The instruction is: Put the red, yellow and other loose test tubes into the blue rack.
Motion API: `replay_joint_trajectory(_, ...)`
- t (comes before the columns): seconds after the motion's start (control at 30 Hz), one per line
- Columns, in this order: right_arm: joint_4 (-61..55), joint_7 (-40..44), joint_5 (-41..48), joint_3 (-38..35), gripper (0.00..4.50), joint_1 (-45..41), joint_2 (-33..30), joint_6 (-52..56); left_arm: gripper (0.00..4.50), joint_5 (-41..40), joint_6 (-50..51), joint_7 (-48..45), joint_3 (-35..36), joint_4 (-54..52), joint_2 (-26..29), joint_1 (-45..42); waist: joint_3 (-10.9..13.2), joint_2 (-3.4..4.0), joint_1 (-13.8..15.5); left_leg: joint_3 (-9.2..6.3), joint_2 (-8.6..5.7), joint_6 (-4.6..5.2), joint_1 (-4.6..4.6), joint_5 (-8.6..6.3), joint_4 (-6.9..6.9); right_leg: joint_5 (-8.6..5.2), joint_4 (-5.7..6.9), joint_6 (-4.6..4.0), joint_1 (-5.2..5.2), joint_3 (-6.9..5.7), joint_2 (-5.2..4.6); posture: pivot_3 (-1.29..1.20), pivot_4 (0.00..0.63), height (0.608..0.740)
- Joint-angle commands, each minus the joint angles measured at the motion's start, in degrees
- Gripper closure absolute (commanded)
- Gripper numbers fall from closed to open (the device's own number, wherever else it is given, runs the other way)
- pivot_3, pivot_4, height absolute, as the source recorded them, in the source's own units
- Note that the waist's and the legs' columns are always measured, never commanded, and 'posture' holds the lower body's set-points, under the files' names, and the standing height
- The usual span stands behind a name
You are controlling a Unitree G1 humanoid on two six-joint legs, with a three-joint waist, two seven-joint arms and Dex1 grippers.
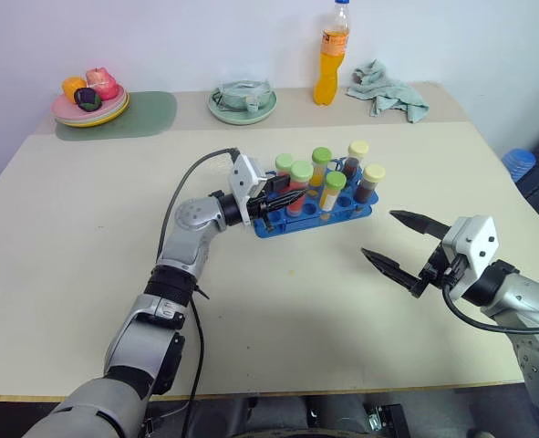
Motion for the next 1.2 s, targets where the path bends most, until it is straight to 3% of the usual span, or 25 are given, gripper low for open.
replay_joint_trajectory(0.03, -0.4, 0.3, 0.0, -0.1, 0.28, -0.9, -0.2, -0.8, 3.79, 0.4, 0.8, -0.1, 0.3, -0.5, 0.4, 0.9, 0.0, 0.00, 0.0, 0.00, 0.00, 0.00, 0.00, 0.00, 0.01, 0.00, 0.00, 0.00, 0.00, 0.00, 0.00, 0.00, 0.150, 0.740)
replay_joint_trajectory(1.2, -1.2, -0.1, 0.0, -0.1, 0.28, -0.2, 0.1, -0.5, 3.79, 0.8, 0.9, -1.3, -0.3, -1.2, -1.0, 0.8, 0.0, 0.00, 0.1, 0.00, 0.00, 0.00, 0.01, 0.00, 0.09, 0.00, 0.04, 0.00, 0.03, 0.00, 0.00, 0.00, 0.150, 0.740)
